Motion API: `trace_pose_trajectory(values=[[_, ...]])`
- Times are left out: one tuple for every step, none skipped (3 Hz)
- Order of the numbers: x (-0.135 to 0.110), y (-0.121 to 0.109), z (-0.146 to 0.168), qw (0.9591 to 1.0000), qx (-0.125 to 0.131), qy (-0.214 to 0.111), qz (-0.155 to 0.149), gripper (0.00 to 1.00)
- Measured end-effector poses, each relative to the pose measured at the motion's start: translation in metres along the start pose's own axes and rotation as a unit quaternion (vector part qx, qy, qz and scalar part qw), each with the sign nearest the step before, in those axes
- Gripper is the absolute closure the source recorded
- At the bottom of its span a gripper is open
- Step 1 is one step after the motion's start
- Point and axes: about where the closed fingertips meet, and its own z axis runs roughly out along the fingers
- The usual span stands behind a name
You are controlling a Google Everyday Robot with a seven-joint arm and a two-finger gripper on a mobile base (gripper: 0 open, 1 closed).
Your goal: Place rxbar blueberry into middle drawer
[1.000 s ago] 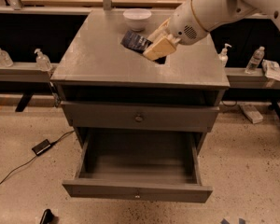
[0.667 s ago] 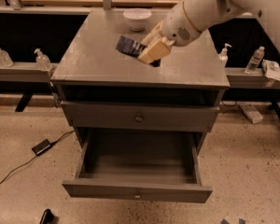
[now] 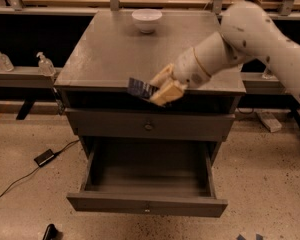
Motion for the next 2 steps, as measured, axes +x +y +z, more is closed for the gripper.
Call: trace_pose_trajectory(values=[[0.067, 0.043, 0.036, 0.9989, -0.032, -0.026, 0.023, 1.0], [0.092, 0.057, 0.045, 0.9982, -0.042, -0.027, 0.033, 1.0]])
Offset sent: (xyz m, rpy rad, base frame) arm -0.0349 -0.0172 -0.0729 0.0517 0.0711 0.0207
